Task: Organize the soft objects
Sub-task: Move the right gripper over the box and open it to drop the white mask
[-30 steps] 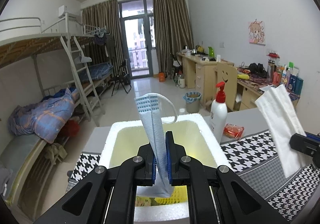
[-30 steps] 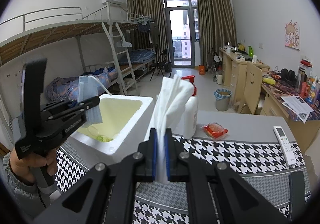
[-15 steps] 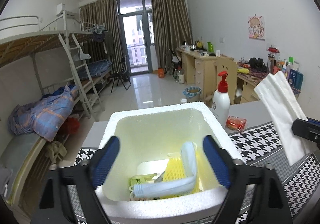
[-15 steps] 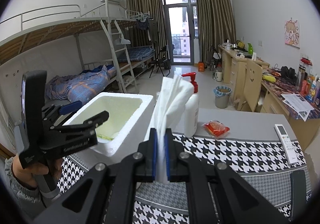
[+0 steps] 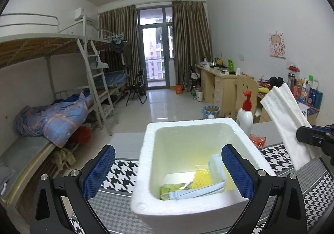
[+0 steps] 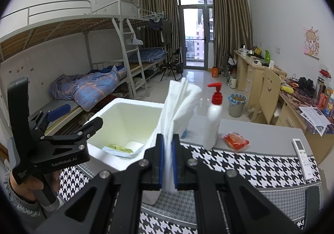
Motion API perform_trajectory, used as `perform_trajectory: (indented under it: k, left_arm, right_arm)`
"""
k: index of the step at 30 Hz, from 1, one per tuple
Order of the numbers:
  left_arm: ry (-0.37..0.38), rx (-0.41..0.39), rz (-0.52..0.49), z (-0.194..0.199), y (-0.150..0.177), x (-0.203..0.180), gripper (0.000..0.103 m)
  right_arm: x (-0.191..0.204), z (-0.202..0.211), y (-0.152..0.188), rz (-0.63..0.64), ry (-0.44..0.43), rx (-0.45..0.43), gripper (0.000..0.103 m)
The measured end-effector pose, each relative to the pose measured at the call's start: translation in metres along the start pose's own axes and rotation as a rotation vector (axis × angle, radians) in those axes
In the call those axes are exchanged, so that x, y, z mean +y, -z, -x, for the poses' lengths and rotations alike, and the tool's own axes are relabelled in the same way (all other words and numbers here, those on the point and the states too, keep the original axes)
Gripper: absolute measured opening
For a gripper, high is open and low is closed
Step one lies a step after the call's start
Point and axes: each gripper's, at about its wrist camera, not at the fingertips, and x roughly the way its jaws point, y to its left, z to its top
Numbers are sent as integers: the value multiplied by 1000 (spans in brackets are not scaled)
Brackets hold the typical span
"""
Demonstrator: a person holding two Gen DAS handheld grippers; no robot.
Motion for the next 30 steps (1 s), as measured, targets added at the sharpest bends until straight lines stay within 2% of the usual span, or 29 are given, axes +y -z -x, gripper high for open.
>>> perform_trajectory:
  k: [6, 21, 30]
  left_arm:
    - [-16, -18, 42, 10, 3, 12, 102]
    - [-69, -67, 46, 35, 20, 28, 102]
    - [-27, -41, 56, 34, 33, 33, 102]
  right_arm:
    - [9, -8, -4, 14, -15, 8, 10]
    - [40, -26, -17, 61, -51, 24, 10]
    - [52, -41, -20, 59, -66, 49, 10]
